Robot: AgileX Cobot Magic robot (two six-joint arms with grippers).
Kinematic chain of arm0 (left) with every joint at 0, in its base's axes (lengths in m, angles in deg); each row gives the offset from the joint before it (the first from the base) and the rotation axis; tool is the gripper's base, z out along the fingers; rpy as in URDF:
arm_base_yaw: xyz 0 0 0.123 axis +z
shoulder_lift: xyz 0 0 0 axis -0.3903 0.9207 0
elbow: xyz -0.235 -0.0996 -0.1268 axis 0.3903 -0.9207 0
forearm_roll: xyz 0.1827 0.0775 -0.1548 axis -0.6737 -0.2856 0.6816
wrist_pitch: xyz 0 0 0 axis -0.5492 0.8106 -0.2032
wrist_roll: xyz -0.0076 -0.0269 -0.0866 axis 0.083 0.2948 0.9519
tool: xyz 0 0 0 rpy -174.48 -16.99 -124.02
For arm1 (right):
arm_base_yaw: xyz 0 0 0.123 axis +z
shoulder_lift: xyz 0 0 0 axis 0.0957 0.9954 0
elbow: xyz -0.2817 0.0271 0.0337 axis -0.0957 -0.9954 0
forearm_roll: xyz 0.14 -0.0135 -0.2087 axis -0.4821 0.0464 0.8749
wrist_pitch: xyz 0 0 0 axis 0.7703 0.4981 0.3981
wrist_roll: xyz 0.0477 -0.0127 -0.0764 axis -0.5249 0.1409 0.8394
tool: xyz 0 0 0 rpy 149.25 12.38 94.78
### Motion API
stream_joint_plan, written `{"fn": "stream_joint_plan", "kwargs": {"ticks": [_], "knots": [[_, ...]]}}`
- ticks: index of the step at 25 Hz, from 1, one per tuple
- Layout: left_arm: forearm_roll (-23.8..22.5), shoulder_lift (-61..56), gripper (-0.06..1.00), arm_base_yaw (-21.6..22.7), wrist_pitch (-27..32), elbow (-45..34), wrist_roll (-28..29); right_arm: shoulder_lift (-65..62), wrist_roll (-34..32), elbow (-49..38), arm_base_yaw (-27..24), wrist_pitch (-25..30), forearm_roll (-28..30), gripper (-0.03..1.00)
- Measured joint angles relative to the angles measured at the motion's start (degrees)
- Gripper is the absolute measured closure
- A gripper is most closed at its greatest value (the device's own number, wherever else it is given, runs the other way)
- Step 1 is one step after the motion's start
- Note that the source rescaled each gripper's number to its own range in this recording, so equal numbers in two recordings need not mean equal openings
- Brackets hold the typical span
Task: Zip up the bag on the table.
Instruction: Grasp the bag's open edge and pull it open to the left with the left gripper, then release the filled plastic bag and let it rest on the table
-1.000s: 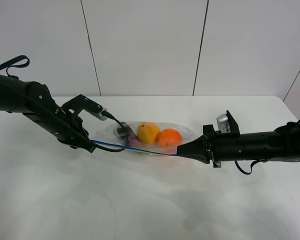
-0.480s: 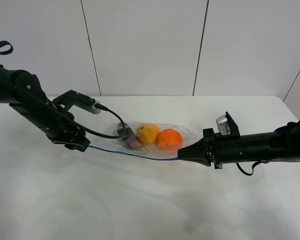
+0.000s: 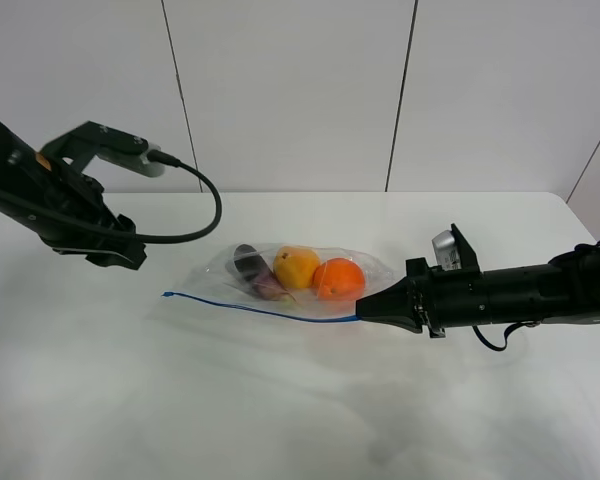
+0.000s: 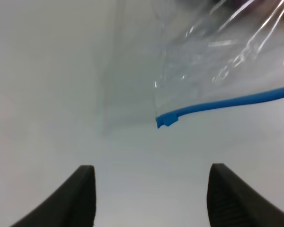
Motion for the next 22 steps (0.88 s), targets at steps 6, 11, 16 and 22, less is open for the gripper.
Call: {"fn": "stream_joint_plan", "kwargs": {"ticks": [6, 11, 16, 22], "knots": [[0.0, -11.43, -0.06, 0.0, 4.46, 0.0, 1.65, 0.0, 0.0, 0.0, 0.0, 0.0, 0.07, 0.97], [0.0, -20.62, -0.06, 0.0, 9.44, 0.0, 3.25, 0.0, 0.0, 0.0, 0.0, 0.0, 0.13, 0.97], [-0.13, -28.77, -0.06, 0.0, 15.41, 0.0, 3.87, 0.0, 0.04, 0.0, 0.0, 0.0, 0.13, 0.97], [-1.91, -37.75, -0.06, 0.0, 21.96, 0.0, 5.74, 0.0, 0.25, 0.0, 0.0, 0.0, 0.13, 0.97]]}}
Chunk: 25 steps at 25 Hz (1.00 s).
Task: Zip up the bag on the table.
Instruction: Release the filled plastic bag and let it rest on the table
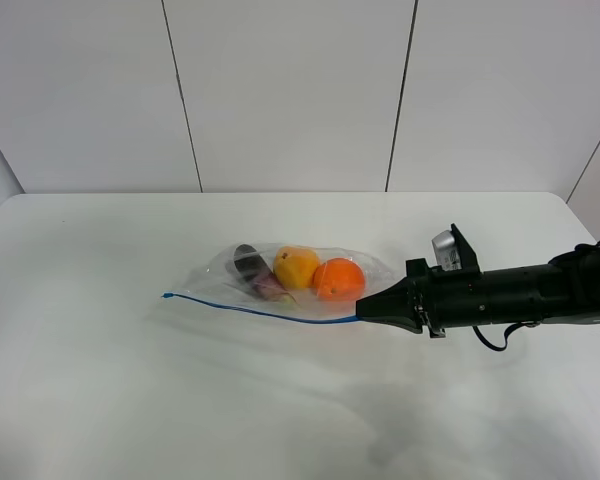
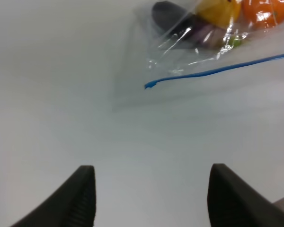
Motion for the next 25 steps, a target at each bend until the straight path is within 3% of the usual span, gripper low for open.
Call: {"fn": "stream_joint_plan", "kwargs": {"ticks": [5, 14, 25], "knots": [[-3.63, -7.82, -0.06, 0.0, 4.94, -0.12, 5.52, 0.0, 0.0, 0.0, 0.0, 0.0, 0.0, 0.97], [-3.63, -21.51, -0.06, 0.0, 7.59, -0.41, 11.25, 0.0, 0.84, 0.0, 0.0, 0.0, 0.0, 0.97], [-3.63, -33.66, -0.06, 0.0, 7.59, -15.67, 13.33, 0.0, 1.07, 0.0, 0.0, -0.11, 0.0, 0.97]]}}
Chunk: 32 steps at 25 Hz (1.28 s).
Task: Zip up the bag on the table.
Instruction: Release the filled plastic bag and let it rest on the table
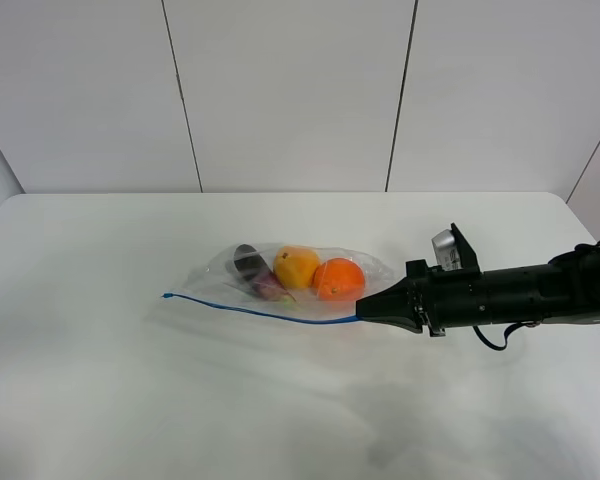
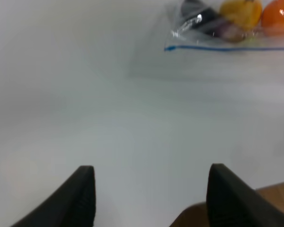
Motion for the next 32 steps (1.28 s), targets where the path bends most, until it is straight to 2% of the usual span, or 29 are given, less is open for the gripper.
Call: {"fn": "stream_joint_plan", "kwargs": {"ticks": [12, 16, 21, 25, 32], "knots": [[0.0, -2.29, -0.04, 0.0, 0.06, -2.51, 2.34, 0.0, 0.0, 0.0, 0.0, 0.0, 0.0, 0.97], [-2.53, -2.29, -0.04, 0.0, 0.06, -2.51, 4.93, 0.0, 0.0, 0.0, 0.0, 0.0, 0.0, 0.97], [-3.51, -2.29, -0.04, 0.0, 0.06, -2.51, 4.02, 0.0, 0.39, 0.0, 0.0, -0.07, 0.0, 0.97], [-0.78, -2.29, -0.04, 0.0, 0.0, -2.96, 1.75, 0.0, 0.39, 0.0, 0.0, -0.43, 0.0, 0.97], [4.71, -2.24, -0.04, 0.0, -1.81, -9.46, -0.82, 0.0, 0.46, 0.0, 0.0, -0.77, 0.02, 0.97]]}}
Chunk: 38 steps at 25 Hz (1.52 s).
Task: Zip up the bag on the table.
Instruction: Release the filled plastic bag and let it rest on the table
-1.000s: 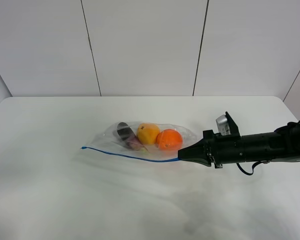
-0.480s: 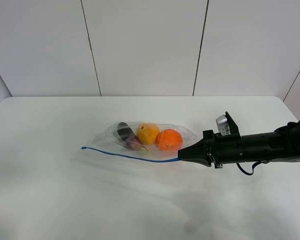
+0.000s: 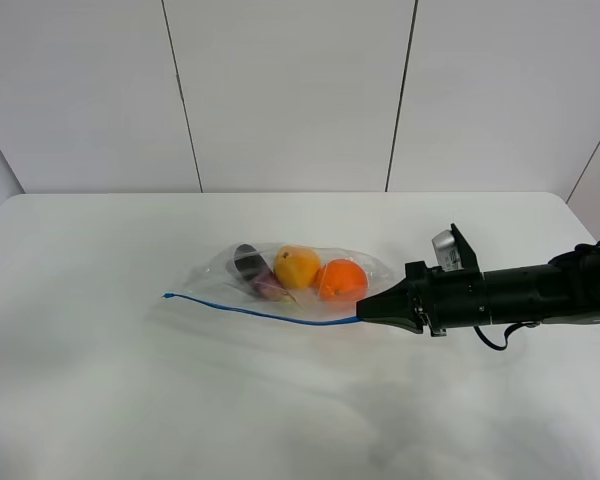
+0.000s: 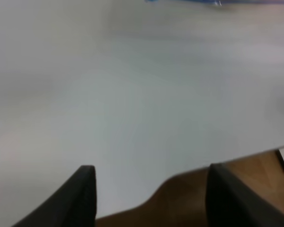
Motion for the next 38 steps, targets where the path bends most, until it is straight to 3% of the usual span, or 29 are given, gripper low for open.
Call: {"fn": "stream_joint_plan", "kwargs": {"ticks": [8, 27, 33, 38], "knots": [[4.1, -0.24, -0.04, 0.0, -1.05, -0.41, -6.27, 0.0, 0.24, 0.0, 0.0, -0.36, 0.39, 0.97], [4.31, -0.43, -0.04, 0.0, -1.18, -0.41, -6.73, 0.0, 0.79, 0.0, 0.0, -0.53, 0.46, 0.97], [4.36, -0.43, -0.04, 3.15, -1.18, -0.41, -6.73, 0.0, 0.79, 0.0, 0.0, -0.57, 0.46, 0.97], [4.36, -0.5, -0.04, 3.32, -1.18, -0.41, -6.73, 0.0, 0.79, 0.0, 0.0, -0.58, 0.46, 0.97]]}}
